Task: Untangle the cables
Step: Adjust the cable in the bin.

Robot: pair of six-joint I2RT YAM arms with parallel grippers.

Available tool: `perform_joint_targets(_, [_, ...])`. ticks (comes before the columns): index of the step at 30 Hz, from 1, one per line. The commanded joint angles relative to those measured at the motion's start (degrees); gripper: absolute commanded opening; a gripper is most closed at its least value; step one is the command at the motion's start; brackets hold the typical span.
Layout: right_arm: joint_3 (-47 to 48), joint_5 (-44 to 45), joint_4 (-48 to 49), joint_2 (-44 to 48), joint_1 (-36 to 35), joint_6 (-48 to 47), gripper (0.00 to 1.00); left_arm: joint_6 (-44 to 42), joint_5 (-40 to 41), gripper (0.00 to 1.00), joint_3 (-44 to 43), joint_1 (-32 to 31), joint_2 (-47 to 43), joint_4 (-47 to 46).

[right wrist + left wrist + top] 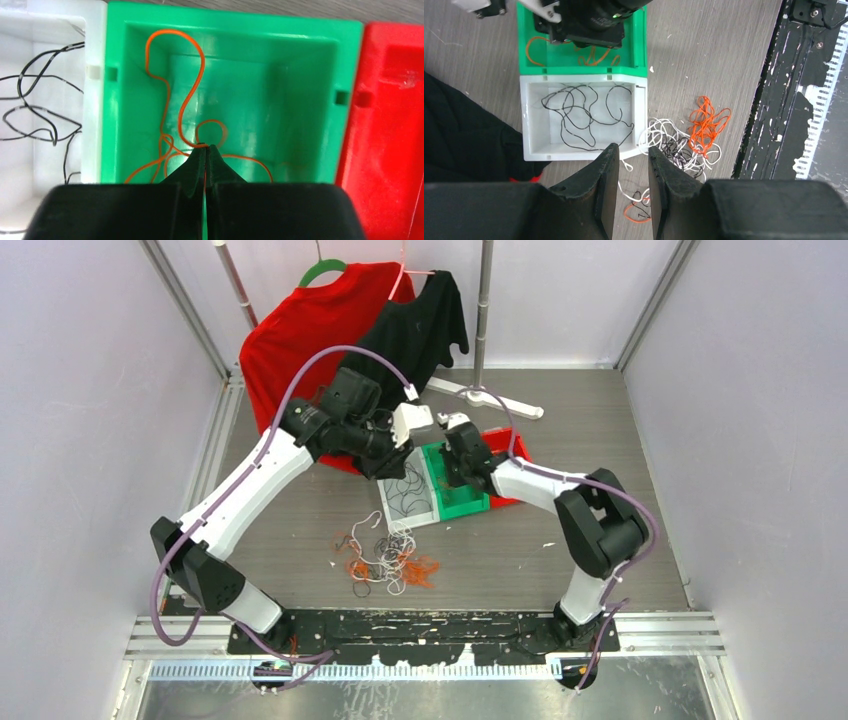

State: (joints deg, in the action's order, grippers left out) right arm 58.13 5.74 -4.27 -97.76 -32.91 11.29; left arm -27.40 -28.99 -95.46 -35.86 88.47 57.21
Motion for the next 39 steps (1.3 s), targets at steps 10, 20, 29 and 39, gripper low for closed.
perform_joint_targets(10, [21.78,11.18,-15.72,-14.39,-4.52,9.18,0.01,8.92,7.61,0.30,17.52,6.23,-3.76,-9.51])
perform_joint_targets(20, [11.95,16.94,-3.02,-11.24,-4.85,29.52,0.01,13.11,8.97,0.36,21.07,6.22,2.21,-17.48])
perform_joint_targets(29, [11.46,20.75,3.75,-12.32,-3.54,39.63,0.01,10.70,8.23,0.36,25.90,7.49,2.17,-20.77])
perform_joint_targets(39, [2.19,20.15,6.78,-3.31,-3.98,40.26,0.07,10.54,10.93,0.36,31.86,7.29,1.59,-26.30])
